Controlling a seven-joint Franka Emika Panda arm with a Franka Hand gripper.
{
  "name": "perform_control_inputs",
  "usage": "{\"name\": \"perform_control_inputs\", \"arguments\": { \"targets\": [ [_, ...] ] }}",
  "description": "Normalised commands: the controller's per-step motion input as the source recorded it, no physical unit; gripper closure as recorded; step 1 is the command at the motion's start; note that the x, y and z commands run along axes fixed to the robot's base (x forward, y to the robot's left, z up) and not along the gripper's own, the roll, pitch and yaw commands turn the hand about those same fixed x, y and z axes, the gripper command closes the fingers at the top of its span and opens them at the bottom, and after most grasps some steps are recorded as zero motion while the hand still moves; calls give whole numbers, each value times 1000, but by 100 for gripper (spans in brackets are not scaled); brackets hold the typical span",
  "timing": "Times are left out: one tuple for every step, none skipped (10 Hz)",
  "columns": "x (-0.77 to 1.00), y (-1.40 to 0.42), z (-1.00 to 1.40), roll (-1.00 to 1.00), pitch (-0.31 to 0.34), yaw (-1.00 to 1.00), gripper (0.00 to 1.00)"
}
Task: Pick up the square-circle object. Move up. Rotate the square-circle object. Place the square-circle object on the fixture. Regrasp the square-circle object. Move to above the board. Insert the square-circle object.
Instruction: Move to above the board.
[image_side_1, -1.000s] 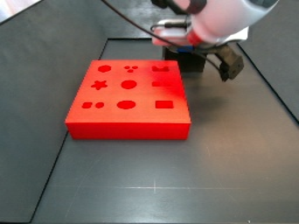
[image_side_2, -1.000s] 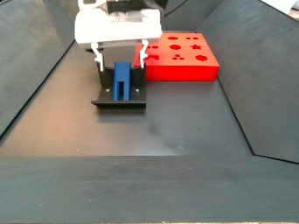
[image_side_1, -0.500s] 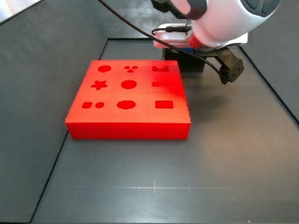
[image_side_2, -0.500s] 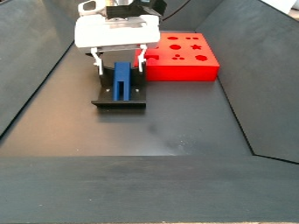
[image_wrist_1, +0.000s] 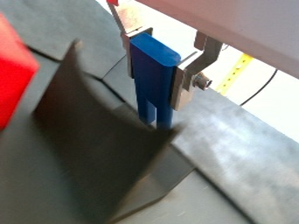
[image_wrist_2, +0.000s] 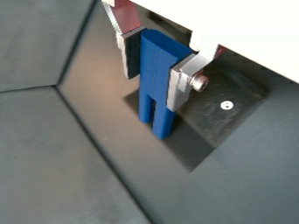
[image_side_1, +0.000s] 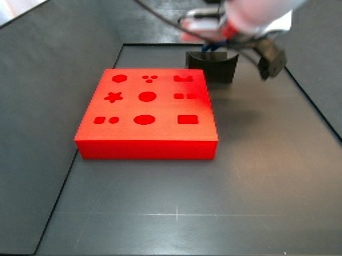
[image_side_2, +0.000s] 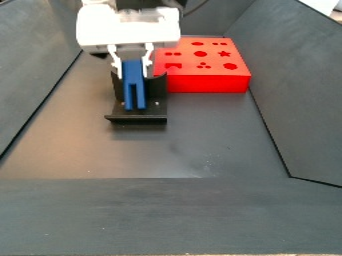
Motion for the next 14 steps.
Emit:
{"name": "perform_control_inputs", "arguments": {
  "targets": [
    [90,216,1000,-73,-157,-122,100],
    [84,213,1000,-68,-139,-136,100],
    [74,206,1000,-60,-101,-150,100],
    [68,203,1000,-54,-71,-152,100],
    [56,194,1000,-51,-30,-144,100],
    [46,189,1000,-50,3,-132,100],
    [34,176,1000,-50,42,-109,100],
    [30,168,1000,-51,60,-94,100],
    [19,149,1000,-51,95,-63,100],
    [12,134,1000,-49,111,-39,100],
    [9,119,1000,-56,123,-10,100],
    [4,79,819,-58,136,13,100],
    [11,30,574,-53,145,44,100],
    [20,13,388,-49,151,66,100]
  ]
}}
